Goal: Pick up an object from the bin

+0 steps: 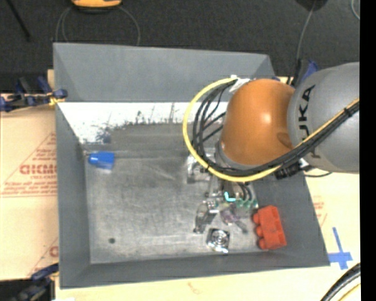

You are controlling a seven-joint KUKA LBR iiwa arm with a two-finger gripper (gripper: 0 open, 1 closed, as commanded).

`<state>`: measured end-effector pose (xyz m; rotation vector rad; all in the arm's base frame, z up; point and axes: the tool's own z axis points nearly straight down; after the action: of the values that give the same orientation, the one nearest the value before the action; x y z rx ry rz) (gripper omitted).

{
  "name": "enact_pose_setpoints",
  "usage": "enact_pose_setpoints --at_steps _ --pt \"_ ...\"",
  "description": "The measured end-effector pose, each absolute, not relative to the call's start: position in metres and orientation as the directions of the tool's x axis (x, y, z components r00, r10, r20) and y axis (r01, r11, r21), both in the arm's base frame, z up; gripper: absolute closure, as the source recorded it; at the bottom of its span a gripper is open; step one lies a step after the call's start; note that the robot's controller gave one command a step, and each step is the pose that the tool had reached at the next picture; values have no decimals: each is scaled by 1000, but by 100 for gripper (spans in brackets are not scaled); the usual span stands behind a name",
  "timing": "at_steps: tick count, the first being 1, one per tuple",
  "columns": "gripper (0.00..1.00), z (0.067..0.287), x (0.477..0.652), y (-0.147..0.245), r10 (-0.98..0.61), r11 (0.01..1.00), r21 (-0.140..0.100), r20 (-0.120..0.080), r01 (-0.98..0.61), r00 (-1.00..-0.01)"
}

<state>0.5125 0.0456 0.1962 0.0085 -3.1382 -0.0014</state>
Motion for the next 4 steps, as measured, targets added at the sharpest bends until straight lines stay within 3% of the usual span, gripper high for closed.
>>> enact_pose_setpoints --at_steps 1,2,3,4 --pt "0 88 505 -33 -111 994 -2 5 -111 -994" --pt "0 76 551 -68 -324 946 6 0 -324 -946" --pt "100 77 552 -69 -322 947 0 -5 -322 -947" --pt "0 76 553 -70 -320 947 -3 -13 -320 -947"
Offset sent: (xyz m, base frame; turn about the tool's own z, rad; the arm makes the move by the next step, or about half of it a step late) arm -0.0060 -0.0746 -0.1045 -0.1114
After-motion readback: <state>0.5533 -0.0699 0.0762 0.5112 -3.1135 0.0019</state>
